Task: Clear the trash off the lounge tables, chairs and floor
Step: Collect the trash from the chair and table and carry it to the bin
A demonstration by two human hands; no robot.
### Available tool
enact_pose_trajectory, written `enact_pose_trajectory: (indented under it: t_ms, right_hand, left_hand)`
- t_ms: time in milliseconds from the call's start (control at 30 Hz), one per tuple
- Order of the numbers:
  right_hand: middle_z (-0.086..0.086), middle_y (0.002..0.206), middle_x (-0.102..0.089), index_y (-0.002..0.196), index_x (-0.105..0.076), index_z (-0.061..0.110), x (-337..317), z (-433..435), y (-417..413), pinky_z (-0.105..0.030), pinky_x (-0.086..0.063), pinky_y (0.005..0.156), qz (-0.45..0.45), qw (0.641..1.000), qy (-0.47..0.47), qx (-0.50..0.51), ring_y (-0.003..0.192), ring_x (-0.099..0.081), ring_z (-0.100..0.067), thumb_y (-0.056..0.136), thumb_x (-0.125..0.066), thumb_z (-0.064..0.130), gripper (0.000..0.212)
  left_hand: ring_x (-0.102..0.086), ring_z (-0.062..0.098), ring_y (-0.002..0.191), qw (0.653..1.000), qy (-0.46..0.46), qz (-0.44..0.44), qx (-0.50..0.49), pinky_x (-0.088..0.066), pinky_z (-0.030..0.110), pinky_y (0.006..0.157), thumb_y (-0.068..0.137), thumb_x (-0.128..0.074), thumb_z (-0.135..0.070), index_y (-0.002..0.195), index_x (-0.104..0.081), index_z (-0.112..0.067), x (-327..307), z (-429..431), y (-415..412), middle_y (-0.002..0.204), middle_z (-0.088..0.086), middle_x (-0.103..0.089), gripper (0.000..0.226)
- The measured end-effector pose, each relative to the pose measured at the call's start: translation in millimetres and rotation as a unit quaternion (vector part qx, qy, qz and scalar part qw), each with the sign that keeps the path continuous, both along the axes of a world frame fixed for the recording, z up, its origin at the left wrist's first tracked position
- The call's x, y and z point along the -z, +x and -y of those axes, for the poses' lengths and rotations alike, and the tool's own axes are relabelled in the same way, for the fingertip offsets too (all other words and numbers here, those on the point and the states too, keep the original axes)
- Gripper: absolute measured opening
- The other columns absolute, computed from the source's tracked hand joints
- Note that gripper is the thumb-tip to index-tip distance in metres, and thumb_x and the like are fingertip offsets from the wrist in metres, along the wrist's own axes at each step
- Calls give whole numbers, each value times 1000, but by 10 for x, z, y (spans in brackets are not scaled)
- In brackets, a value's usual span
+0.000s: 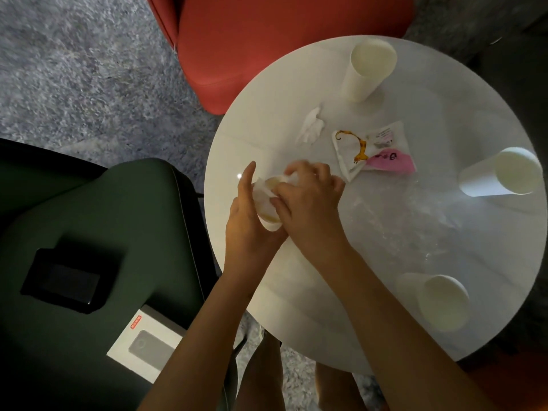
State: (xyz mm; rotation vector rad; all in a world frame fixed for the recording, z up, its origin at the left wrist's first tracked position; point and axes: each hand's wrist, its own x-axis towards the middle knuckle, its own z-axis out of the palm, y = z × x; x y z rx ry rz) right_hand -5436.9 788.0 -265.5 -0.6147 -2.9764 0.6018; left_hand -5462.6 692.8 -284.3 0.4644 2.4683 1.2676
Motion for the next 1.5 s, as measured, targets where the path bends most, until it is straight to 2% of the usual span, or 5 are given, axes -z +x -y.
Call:
enact_pose_trajectory:
  t_ms: [200,600,1033,1233,1500]
  right_hand:
    - [-11,115,-49,113,-49,10,1,16,-55,-31,-42,81,0,986,-65,156,103,-51,-24,68,-80,27,57]
    - [-6,90,-67,108,-61,13,-95,57,-76,-31,-31,103,134,979,-43,-149,85,-62,-18,100,-19,34,48]
    - [2,65,-54,87,-67,9,-364,-313,-486,-20,-33,55,80,979,-157,-105,58,-48,-8,96,-41,32,36]
    - [-15,136,-38,136,-39,15,202,-672,-748,-40,-32,96,187,981,-5,48,114,-49,-32,95,-41,20,41]
    - [-12,109,-57,105,-57,5,408,-751,-744,-29,-34,84,101,993,-6,54,98,-55,-27,91,-44,-3,21]
  left_hand:
    - [-60,22,103,1000,22,-11,-16,-52,39,86,67,-82,-25,142,-20,-22,9,19,19,118,2,-59,97]
    - [-60,14,91,1000,12,-11,-14,-50,25,78,76,-73,-17,127,-14,-52,91,-7,-6,103,-23,-46,86]
    - [-62,13,98,998,49,31,-21,-49,20,83,62,-85,-18,127,-20,-49,84,-57,-158,106,-20,-55,97]
    - [-53,15,112,998,40,31,-36,-48,27,86,63,-85,-26,127,-20,-51,98,-84,-160,125,-8,-52,94]
    - [-48,11,118,998,30,45,-31,-44,27,95,64,-83,-26,139,-31,-25,124,-19,-97,134,-5,-48,91]
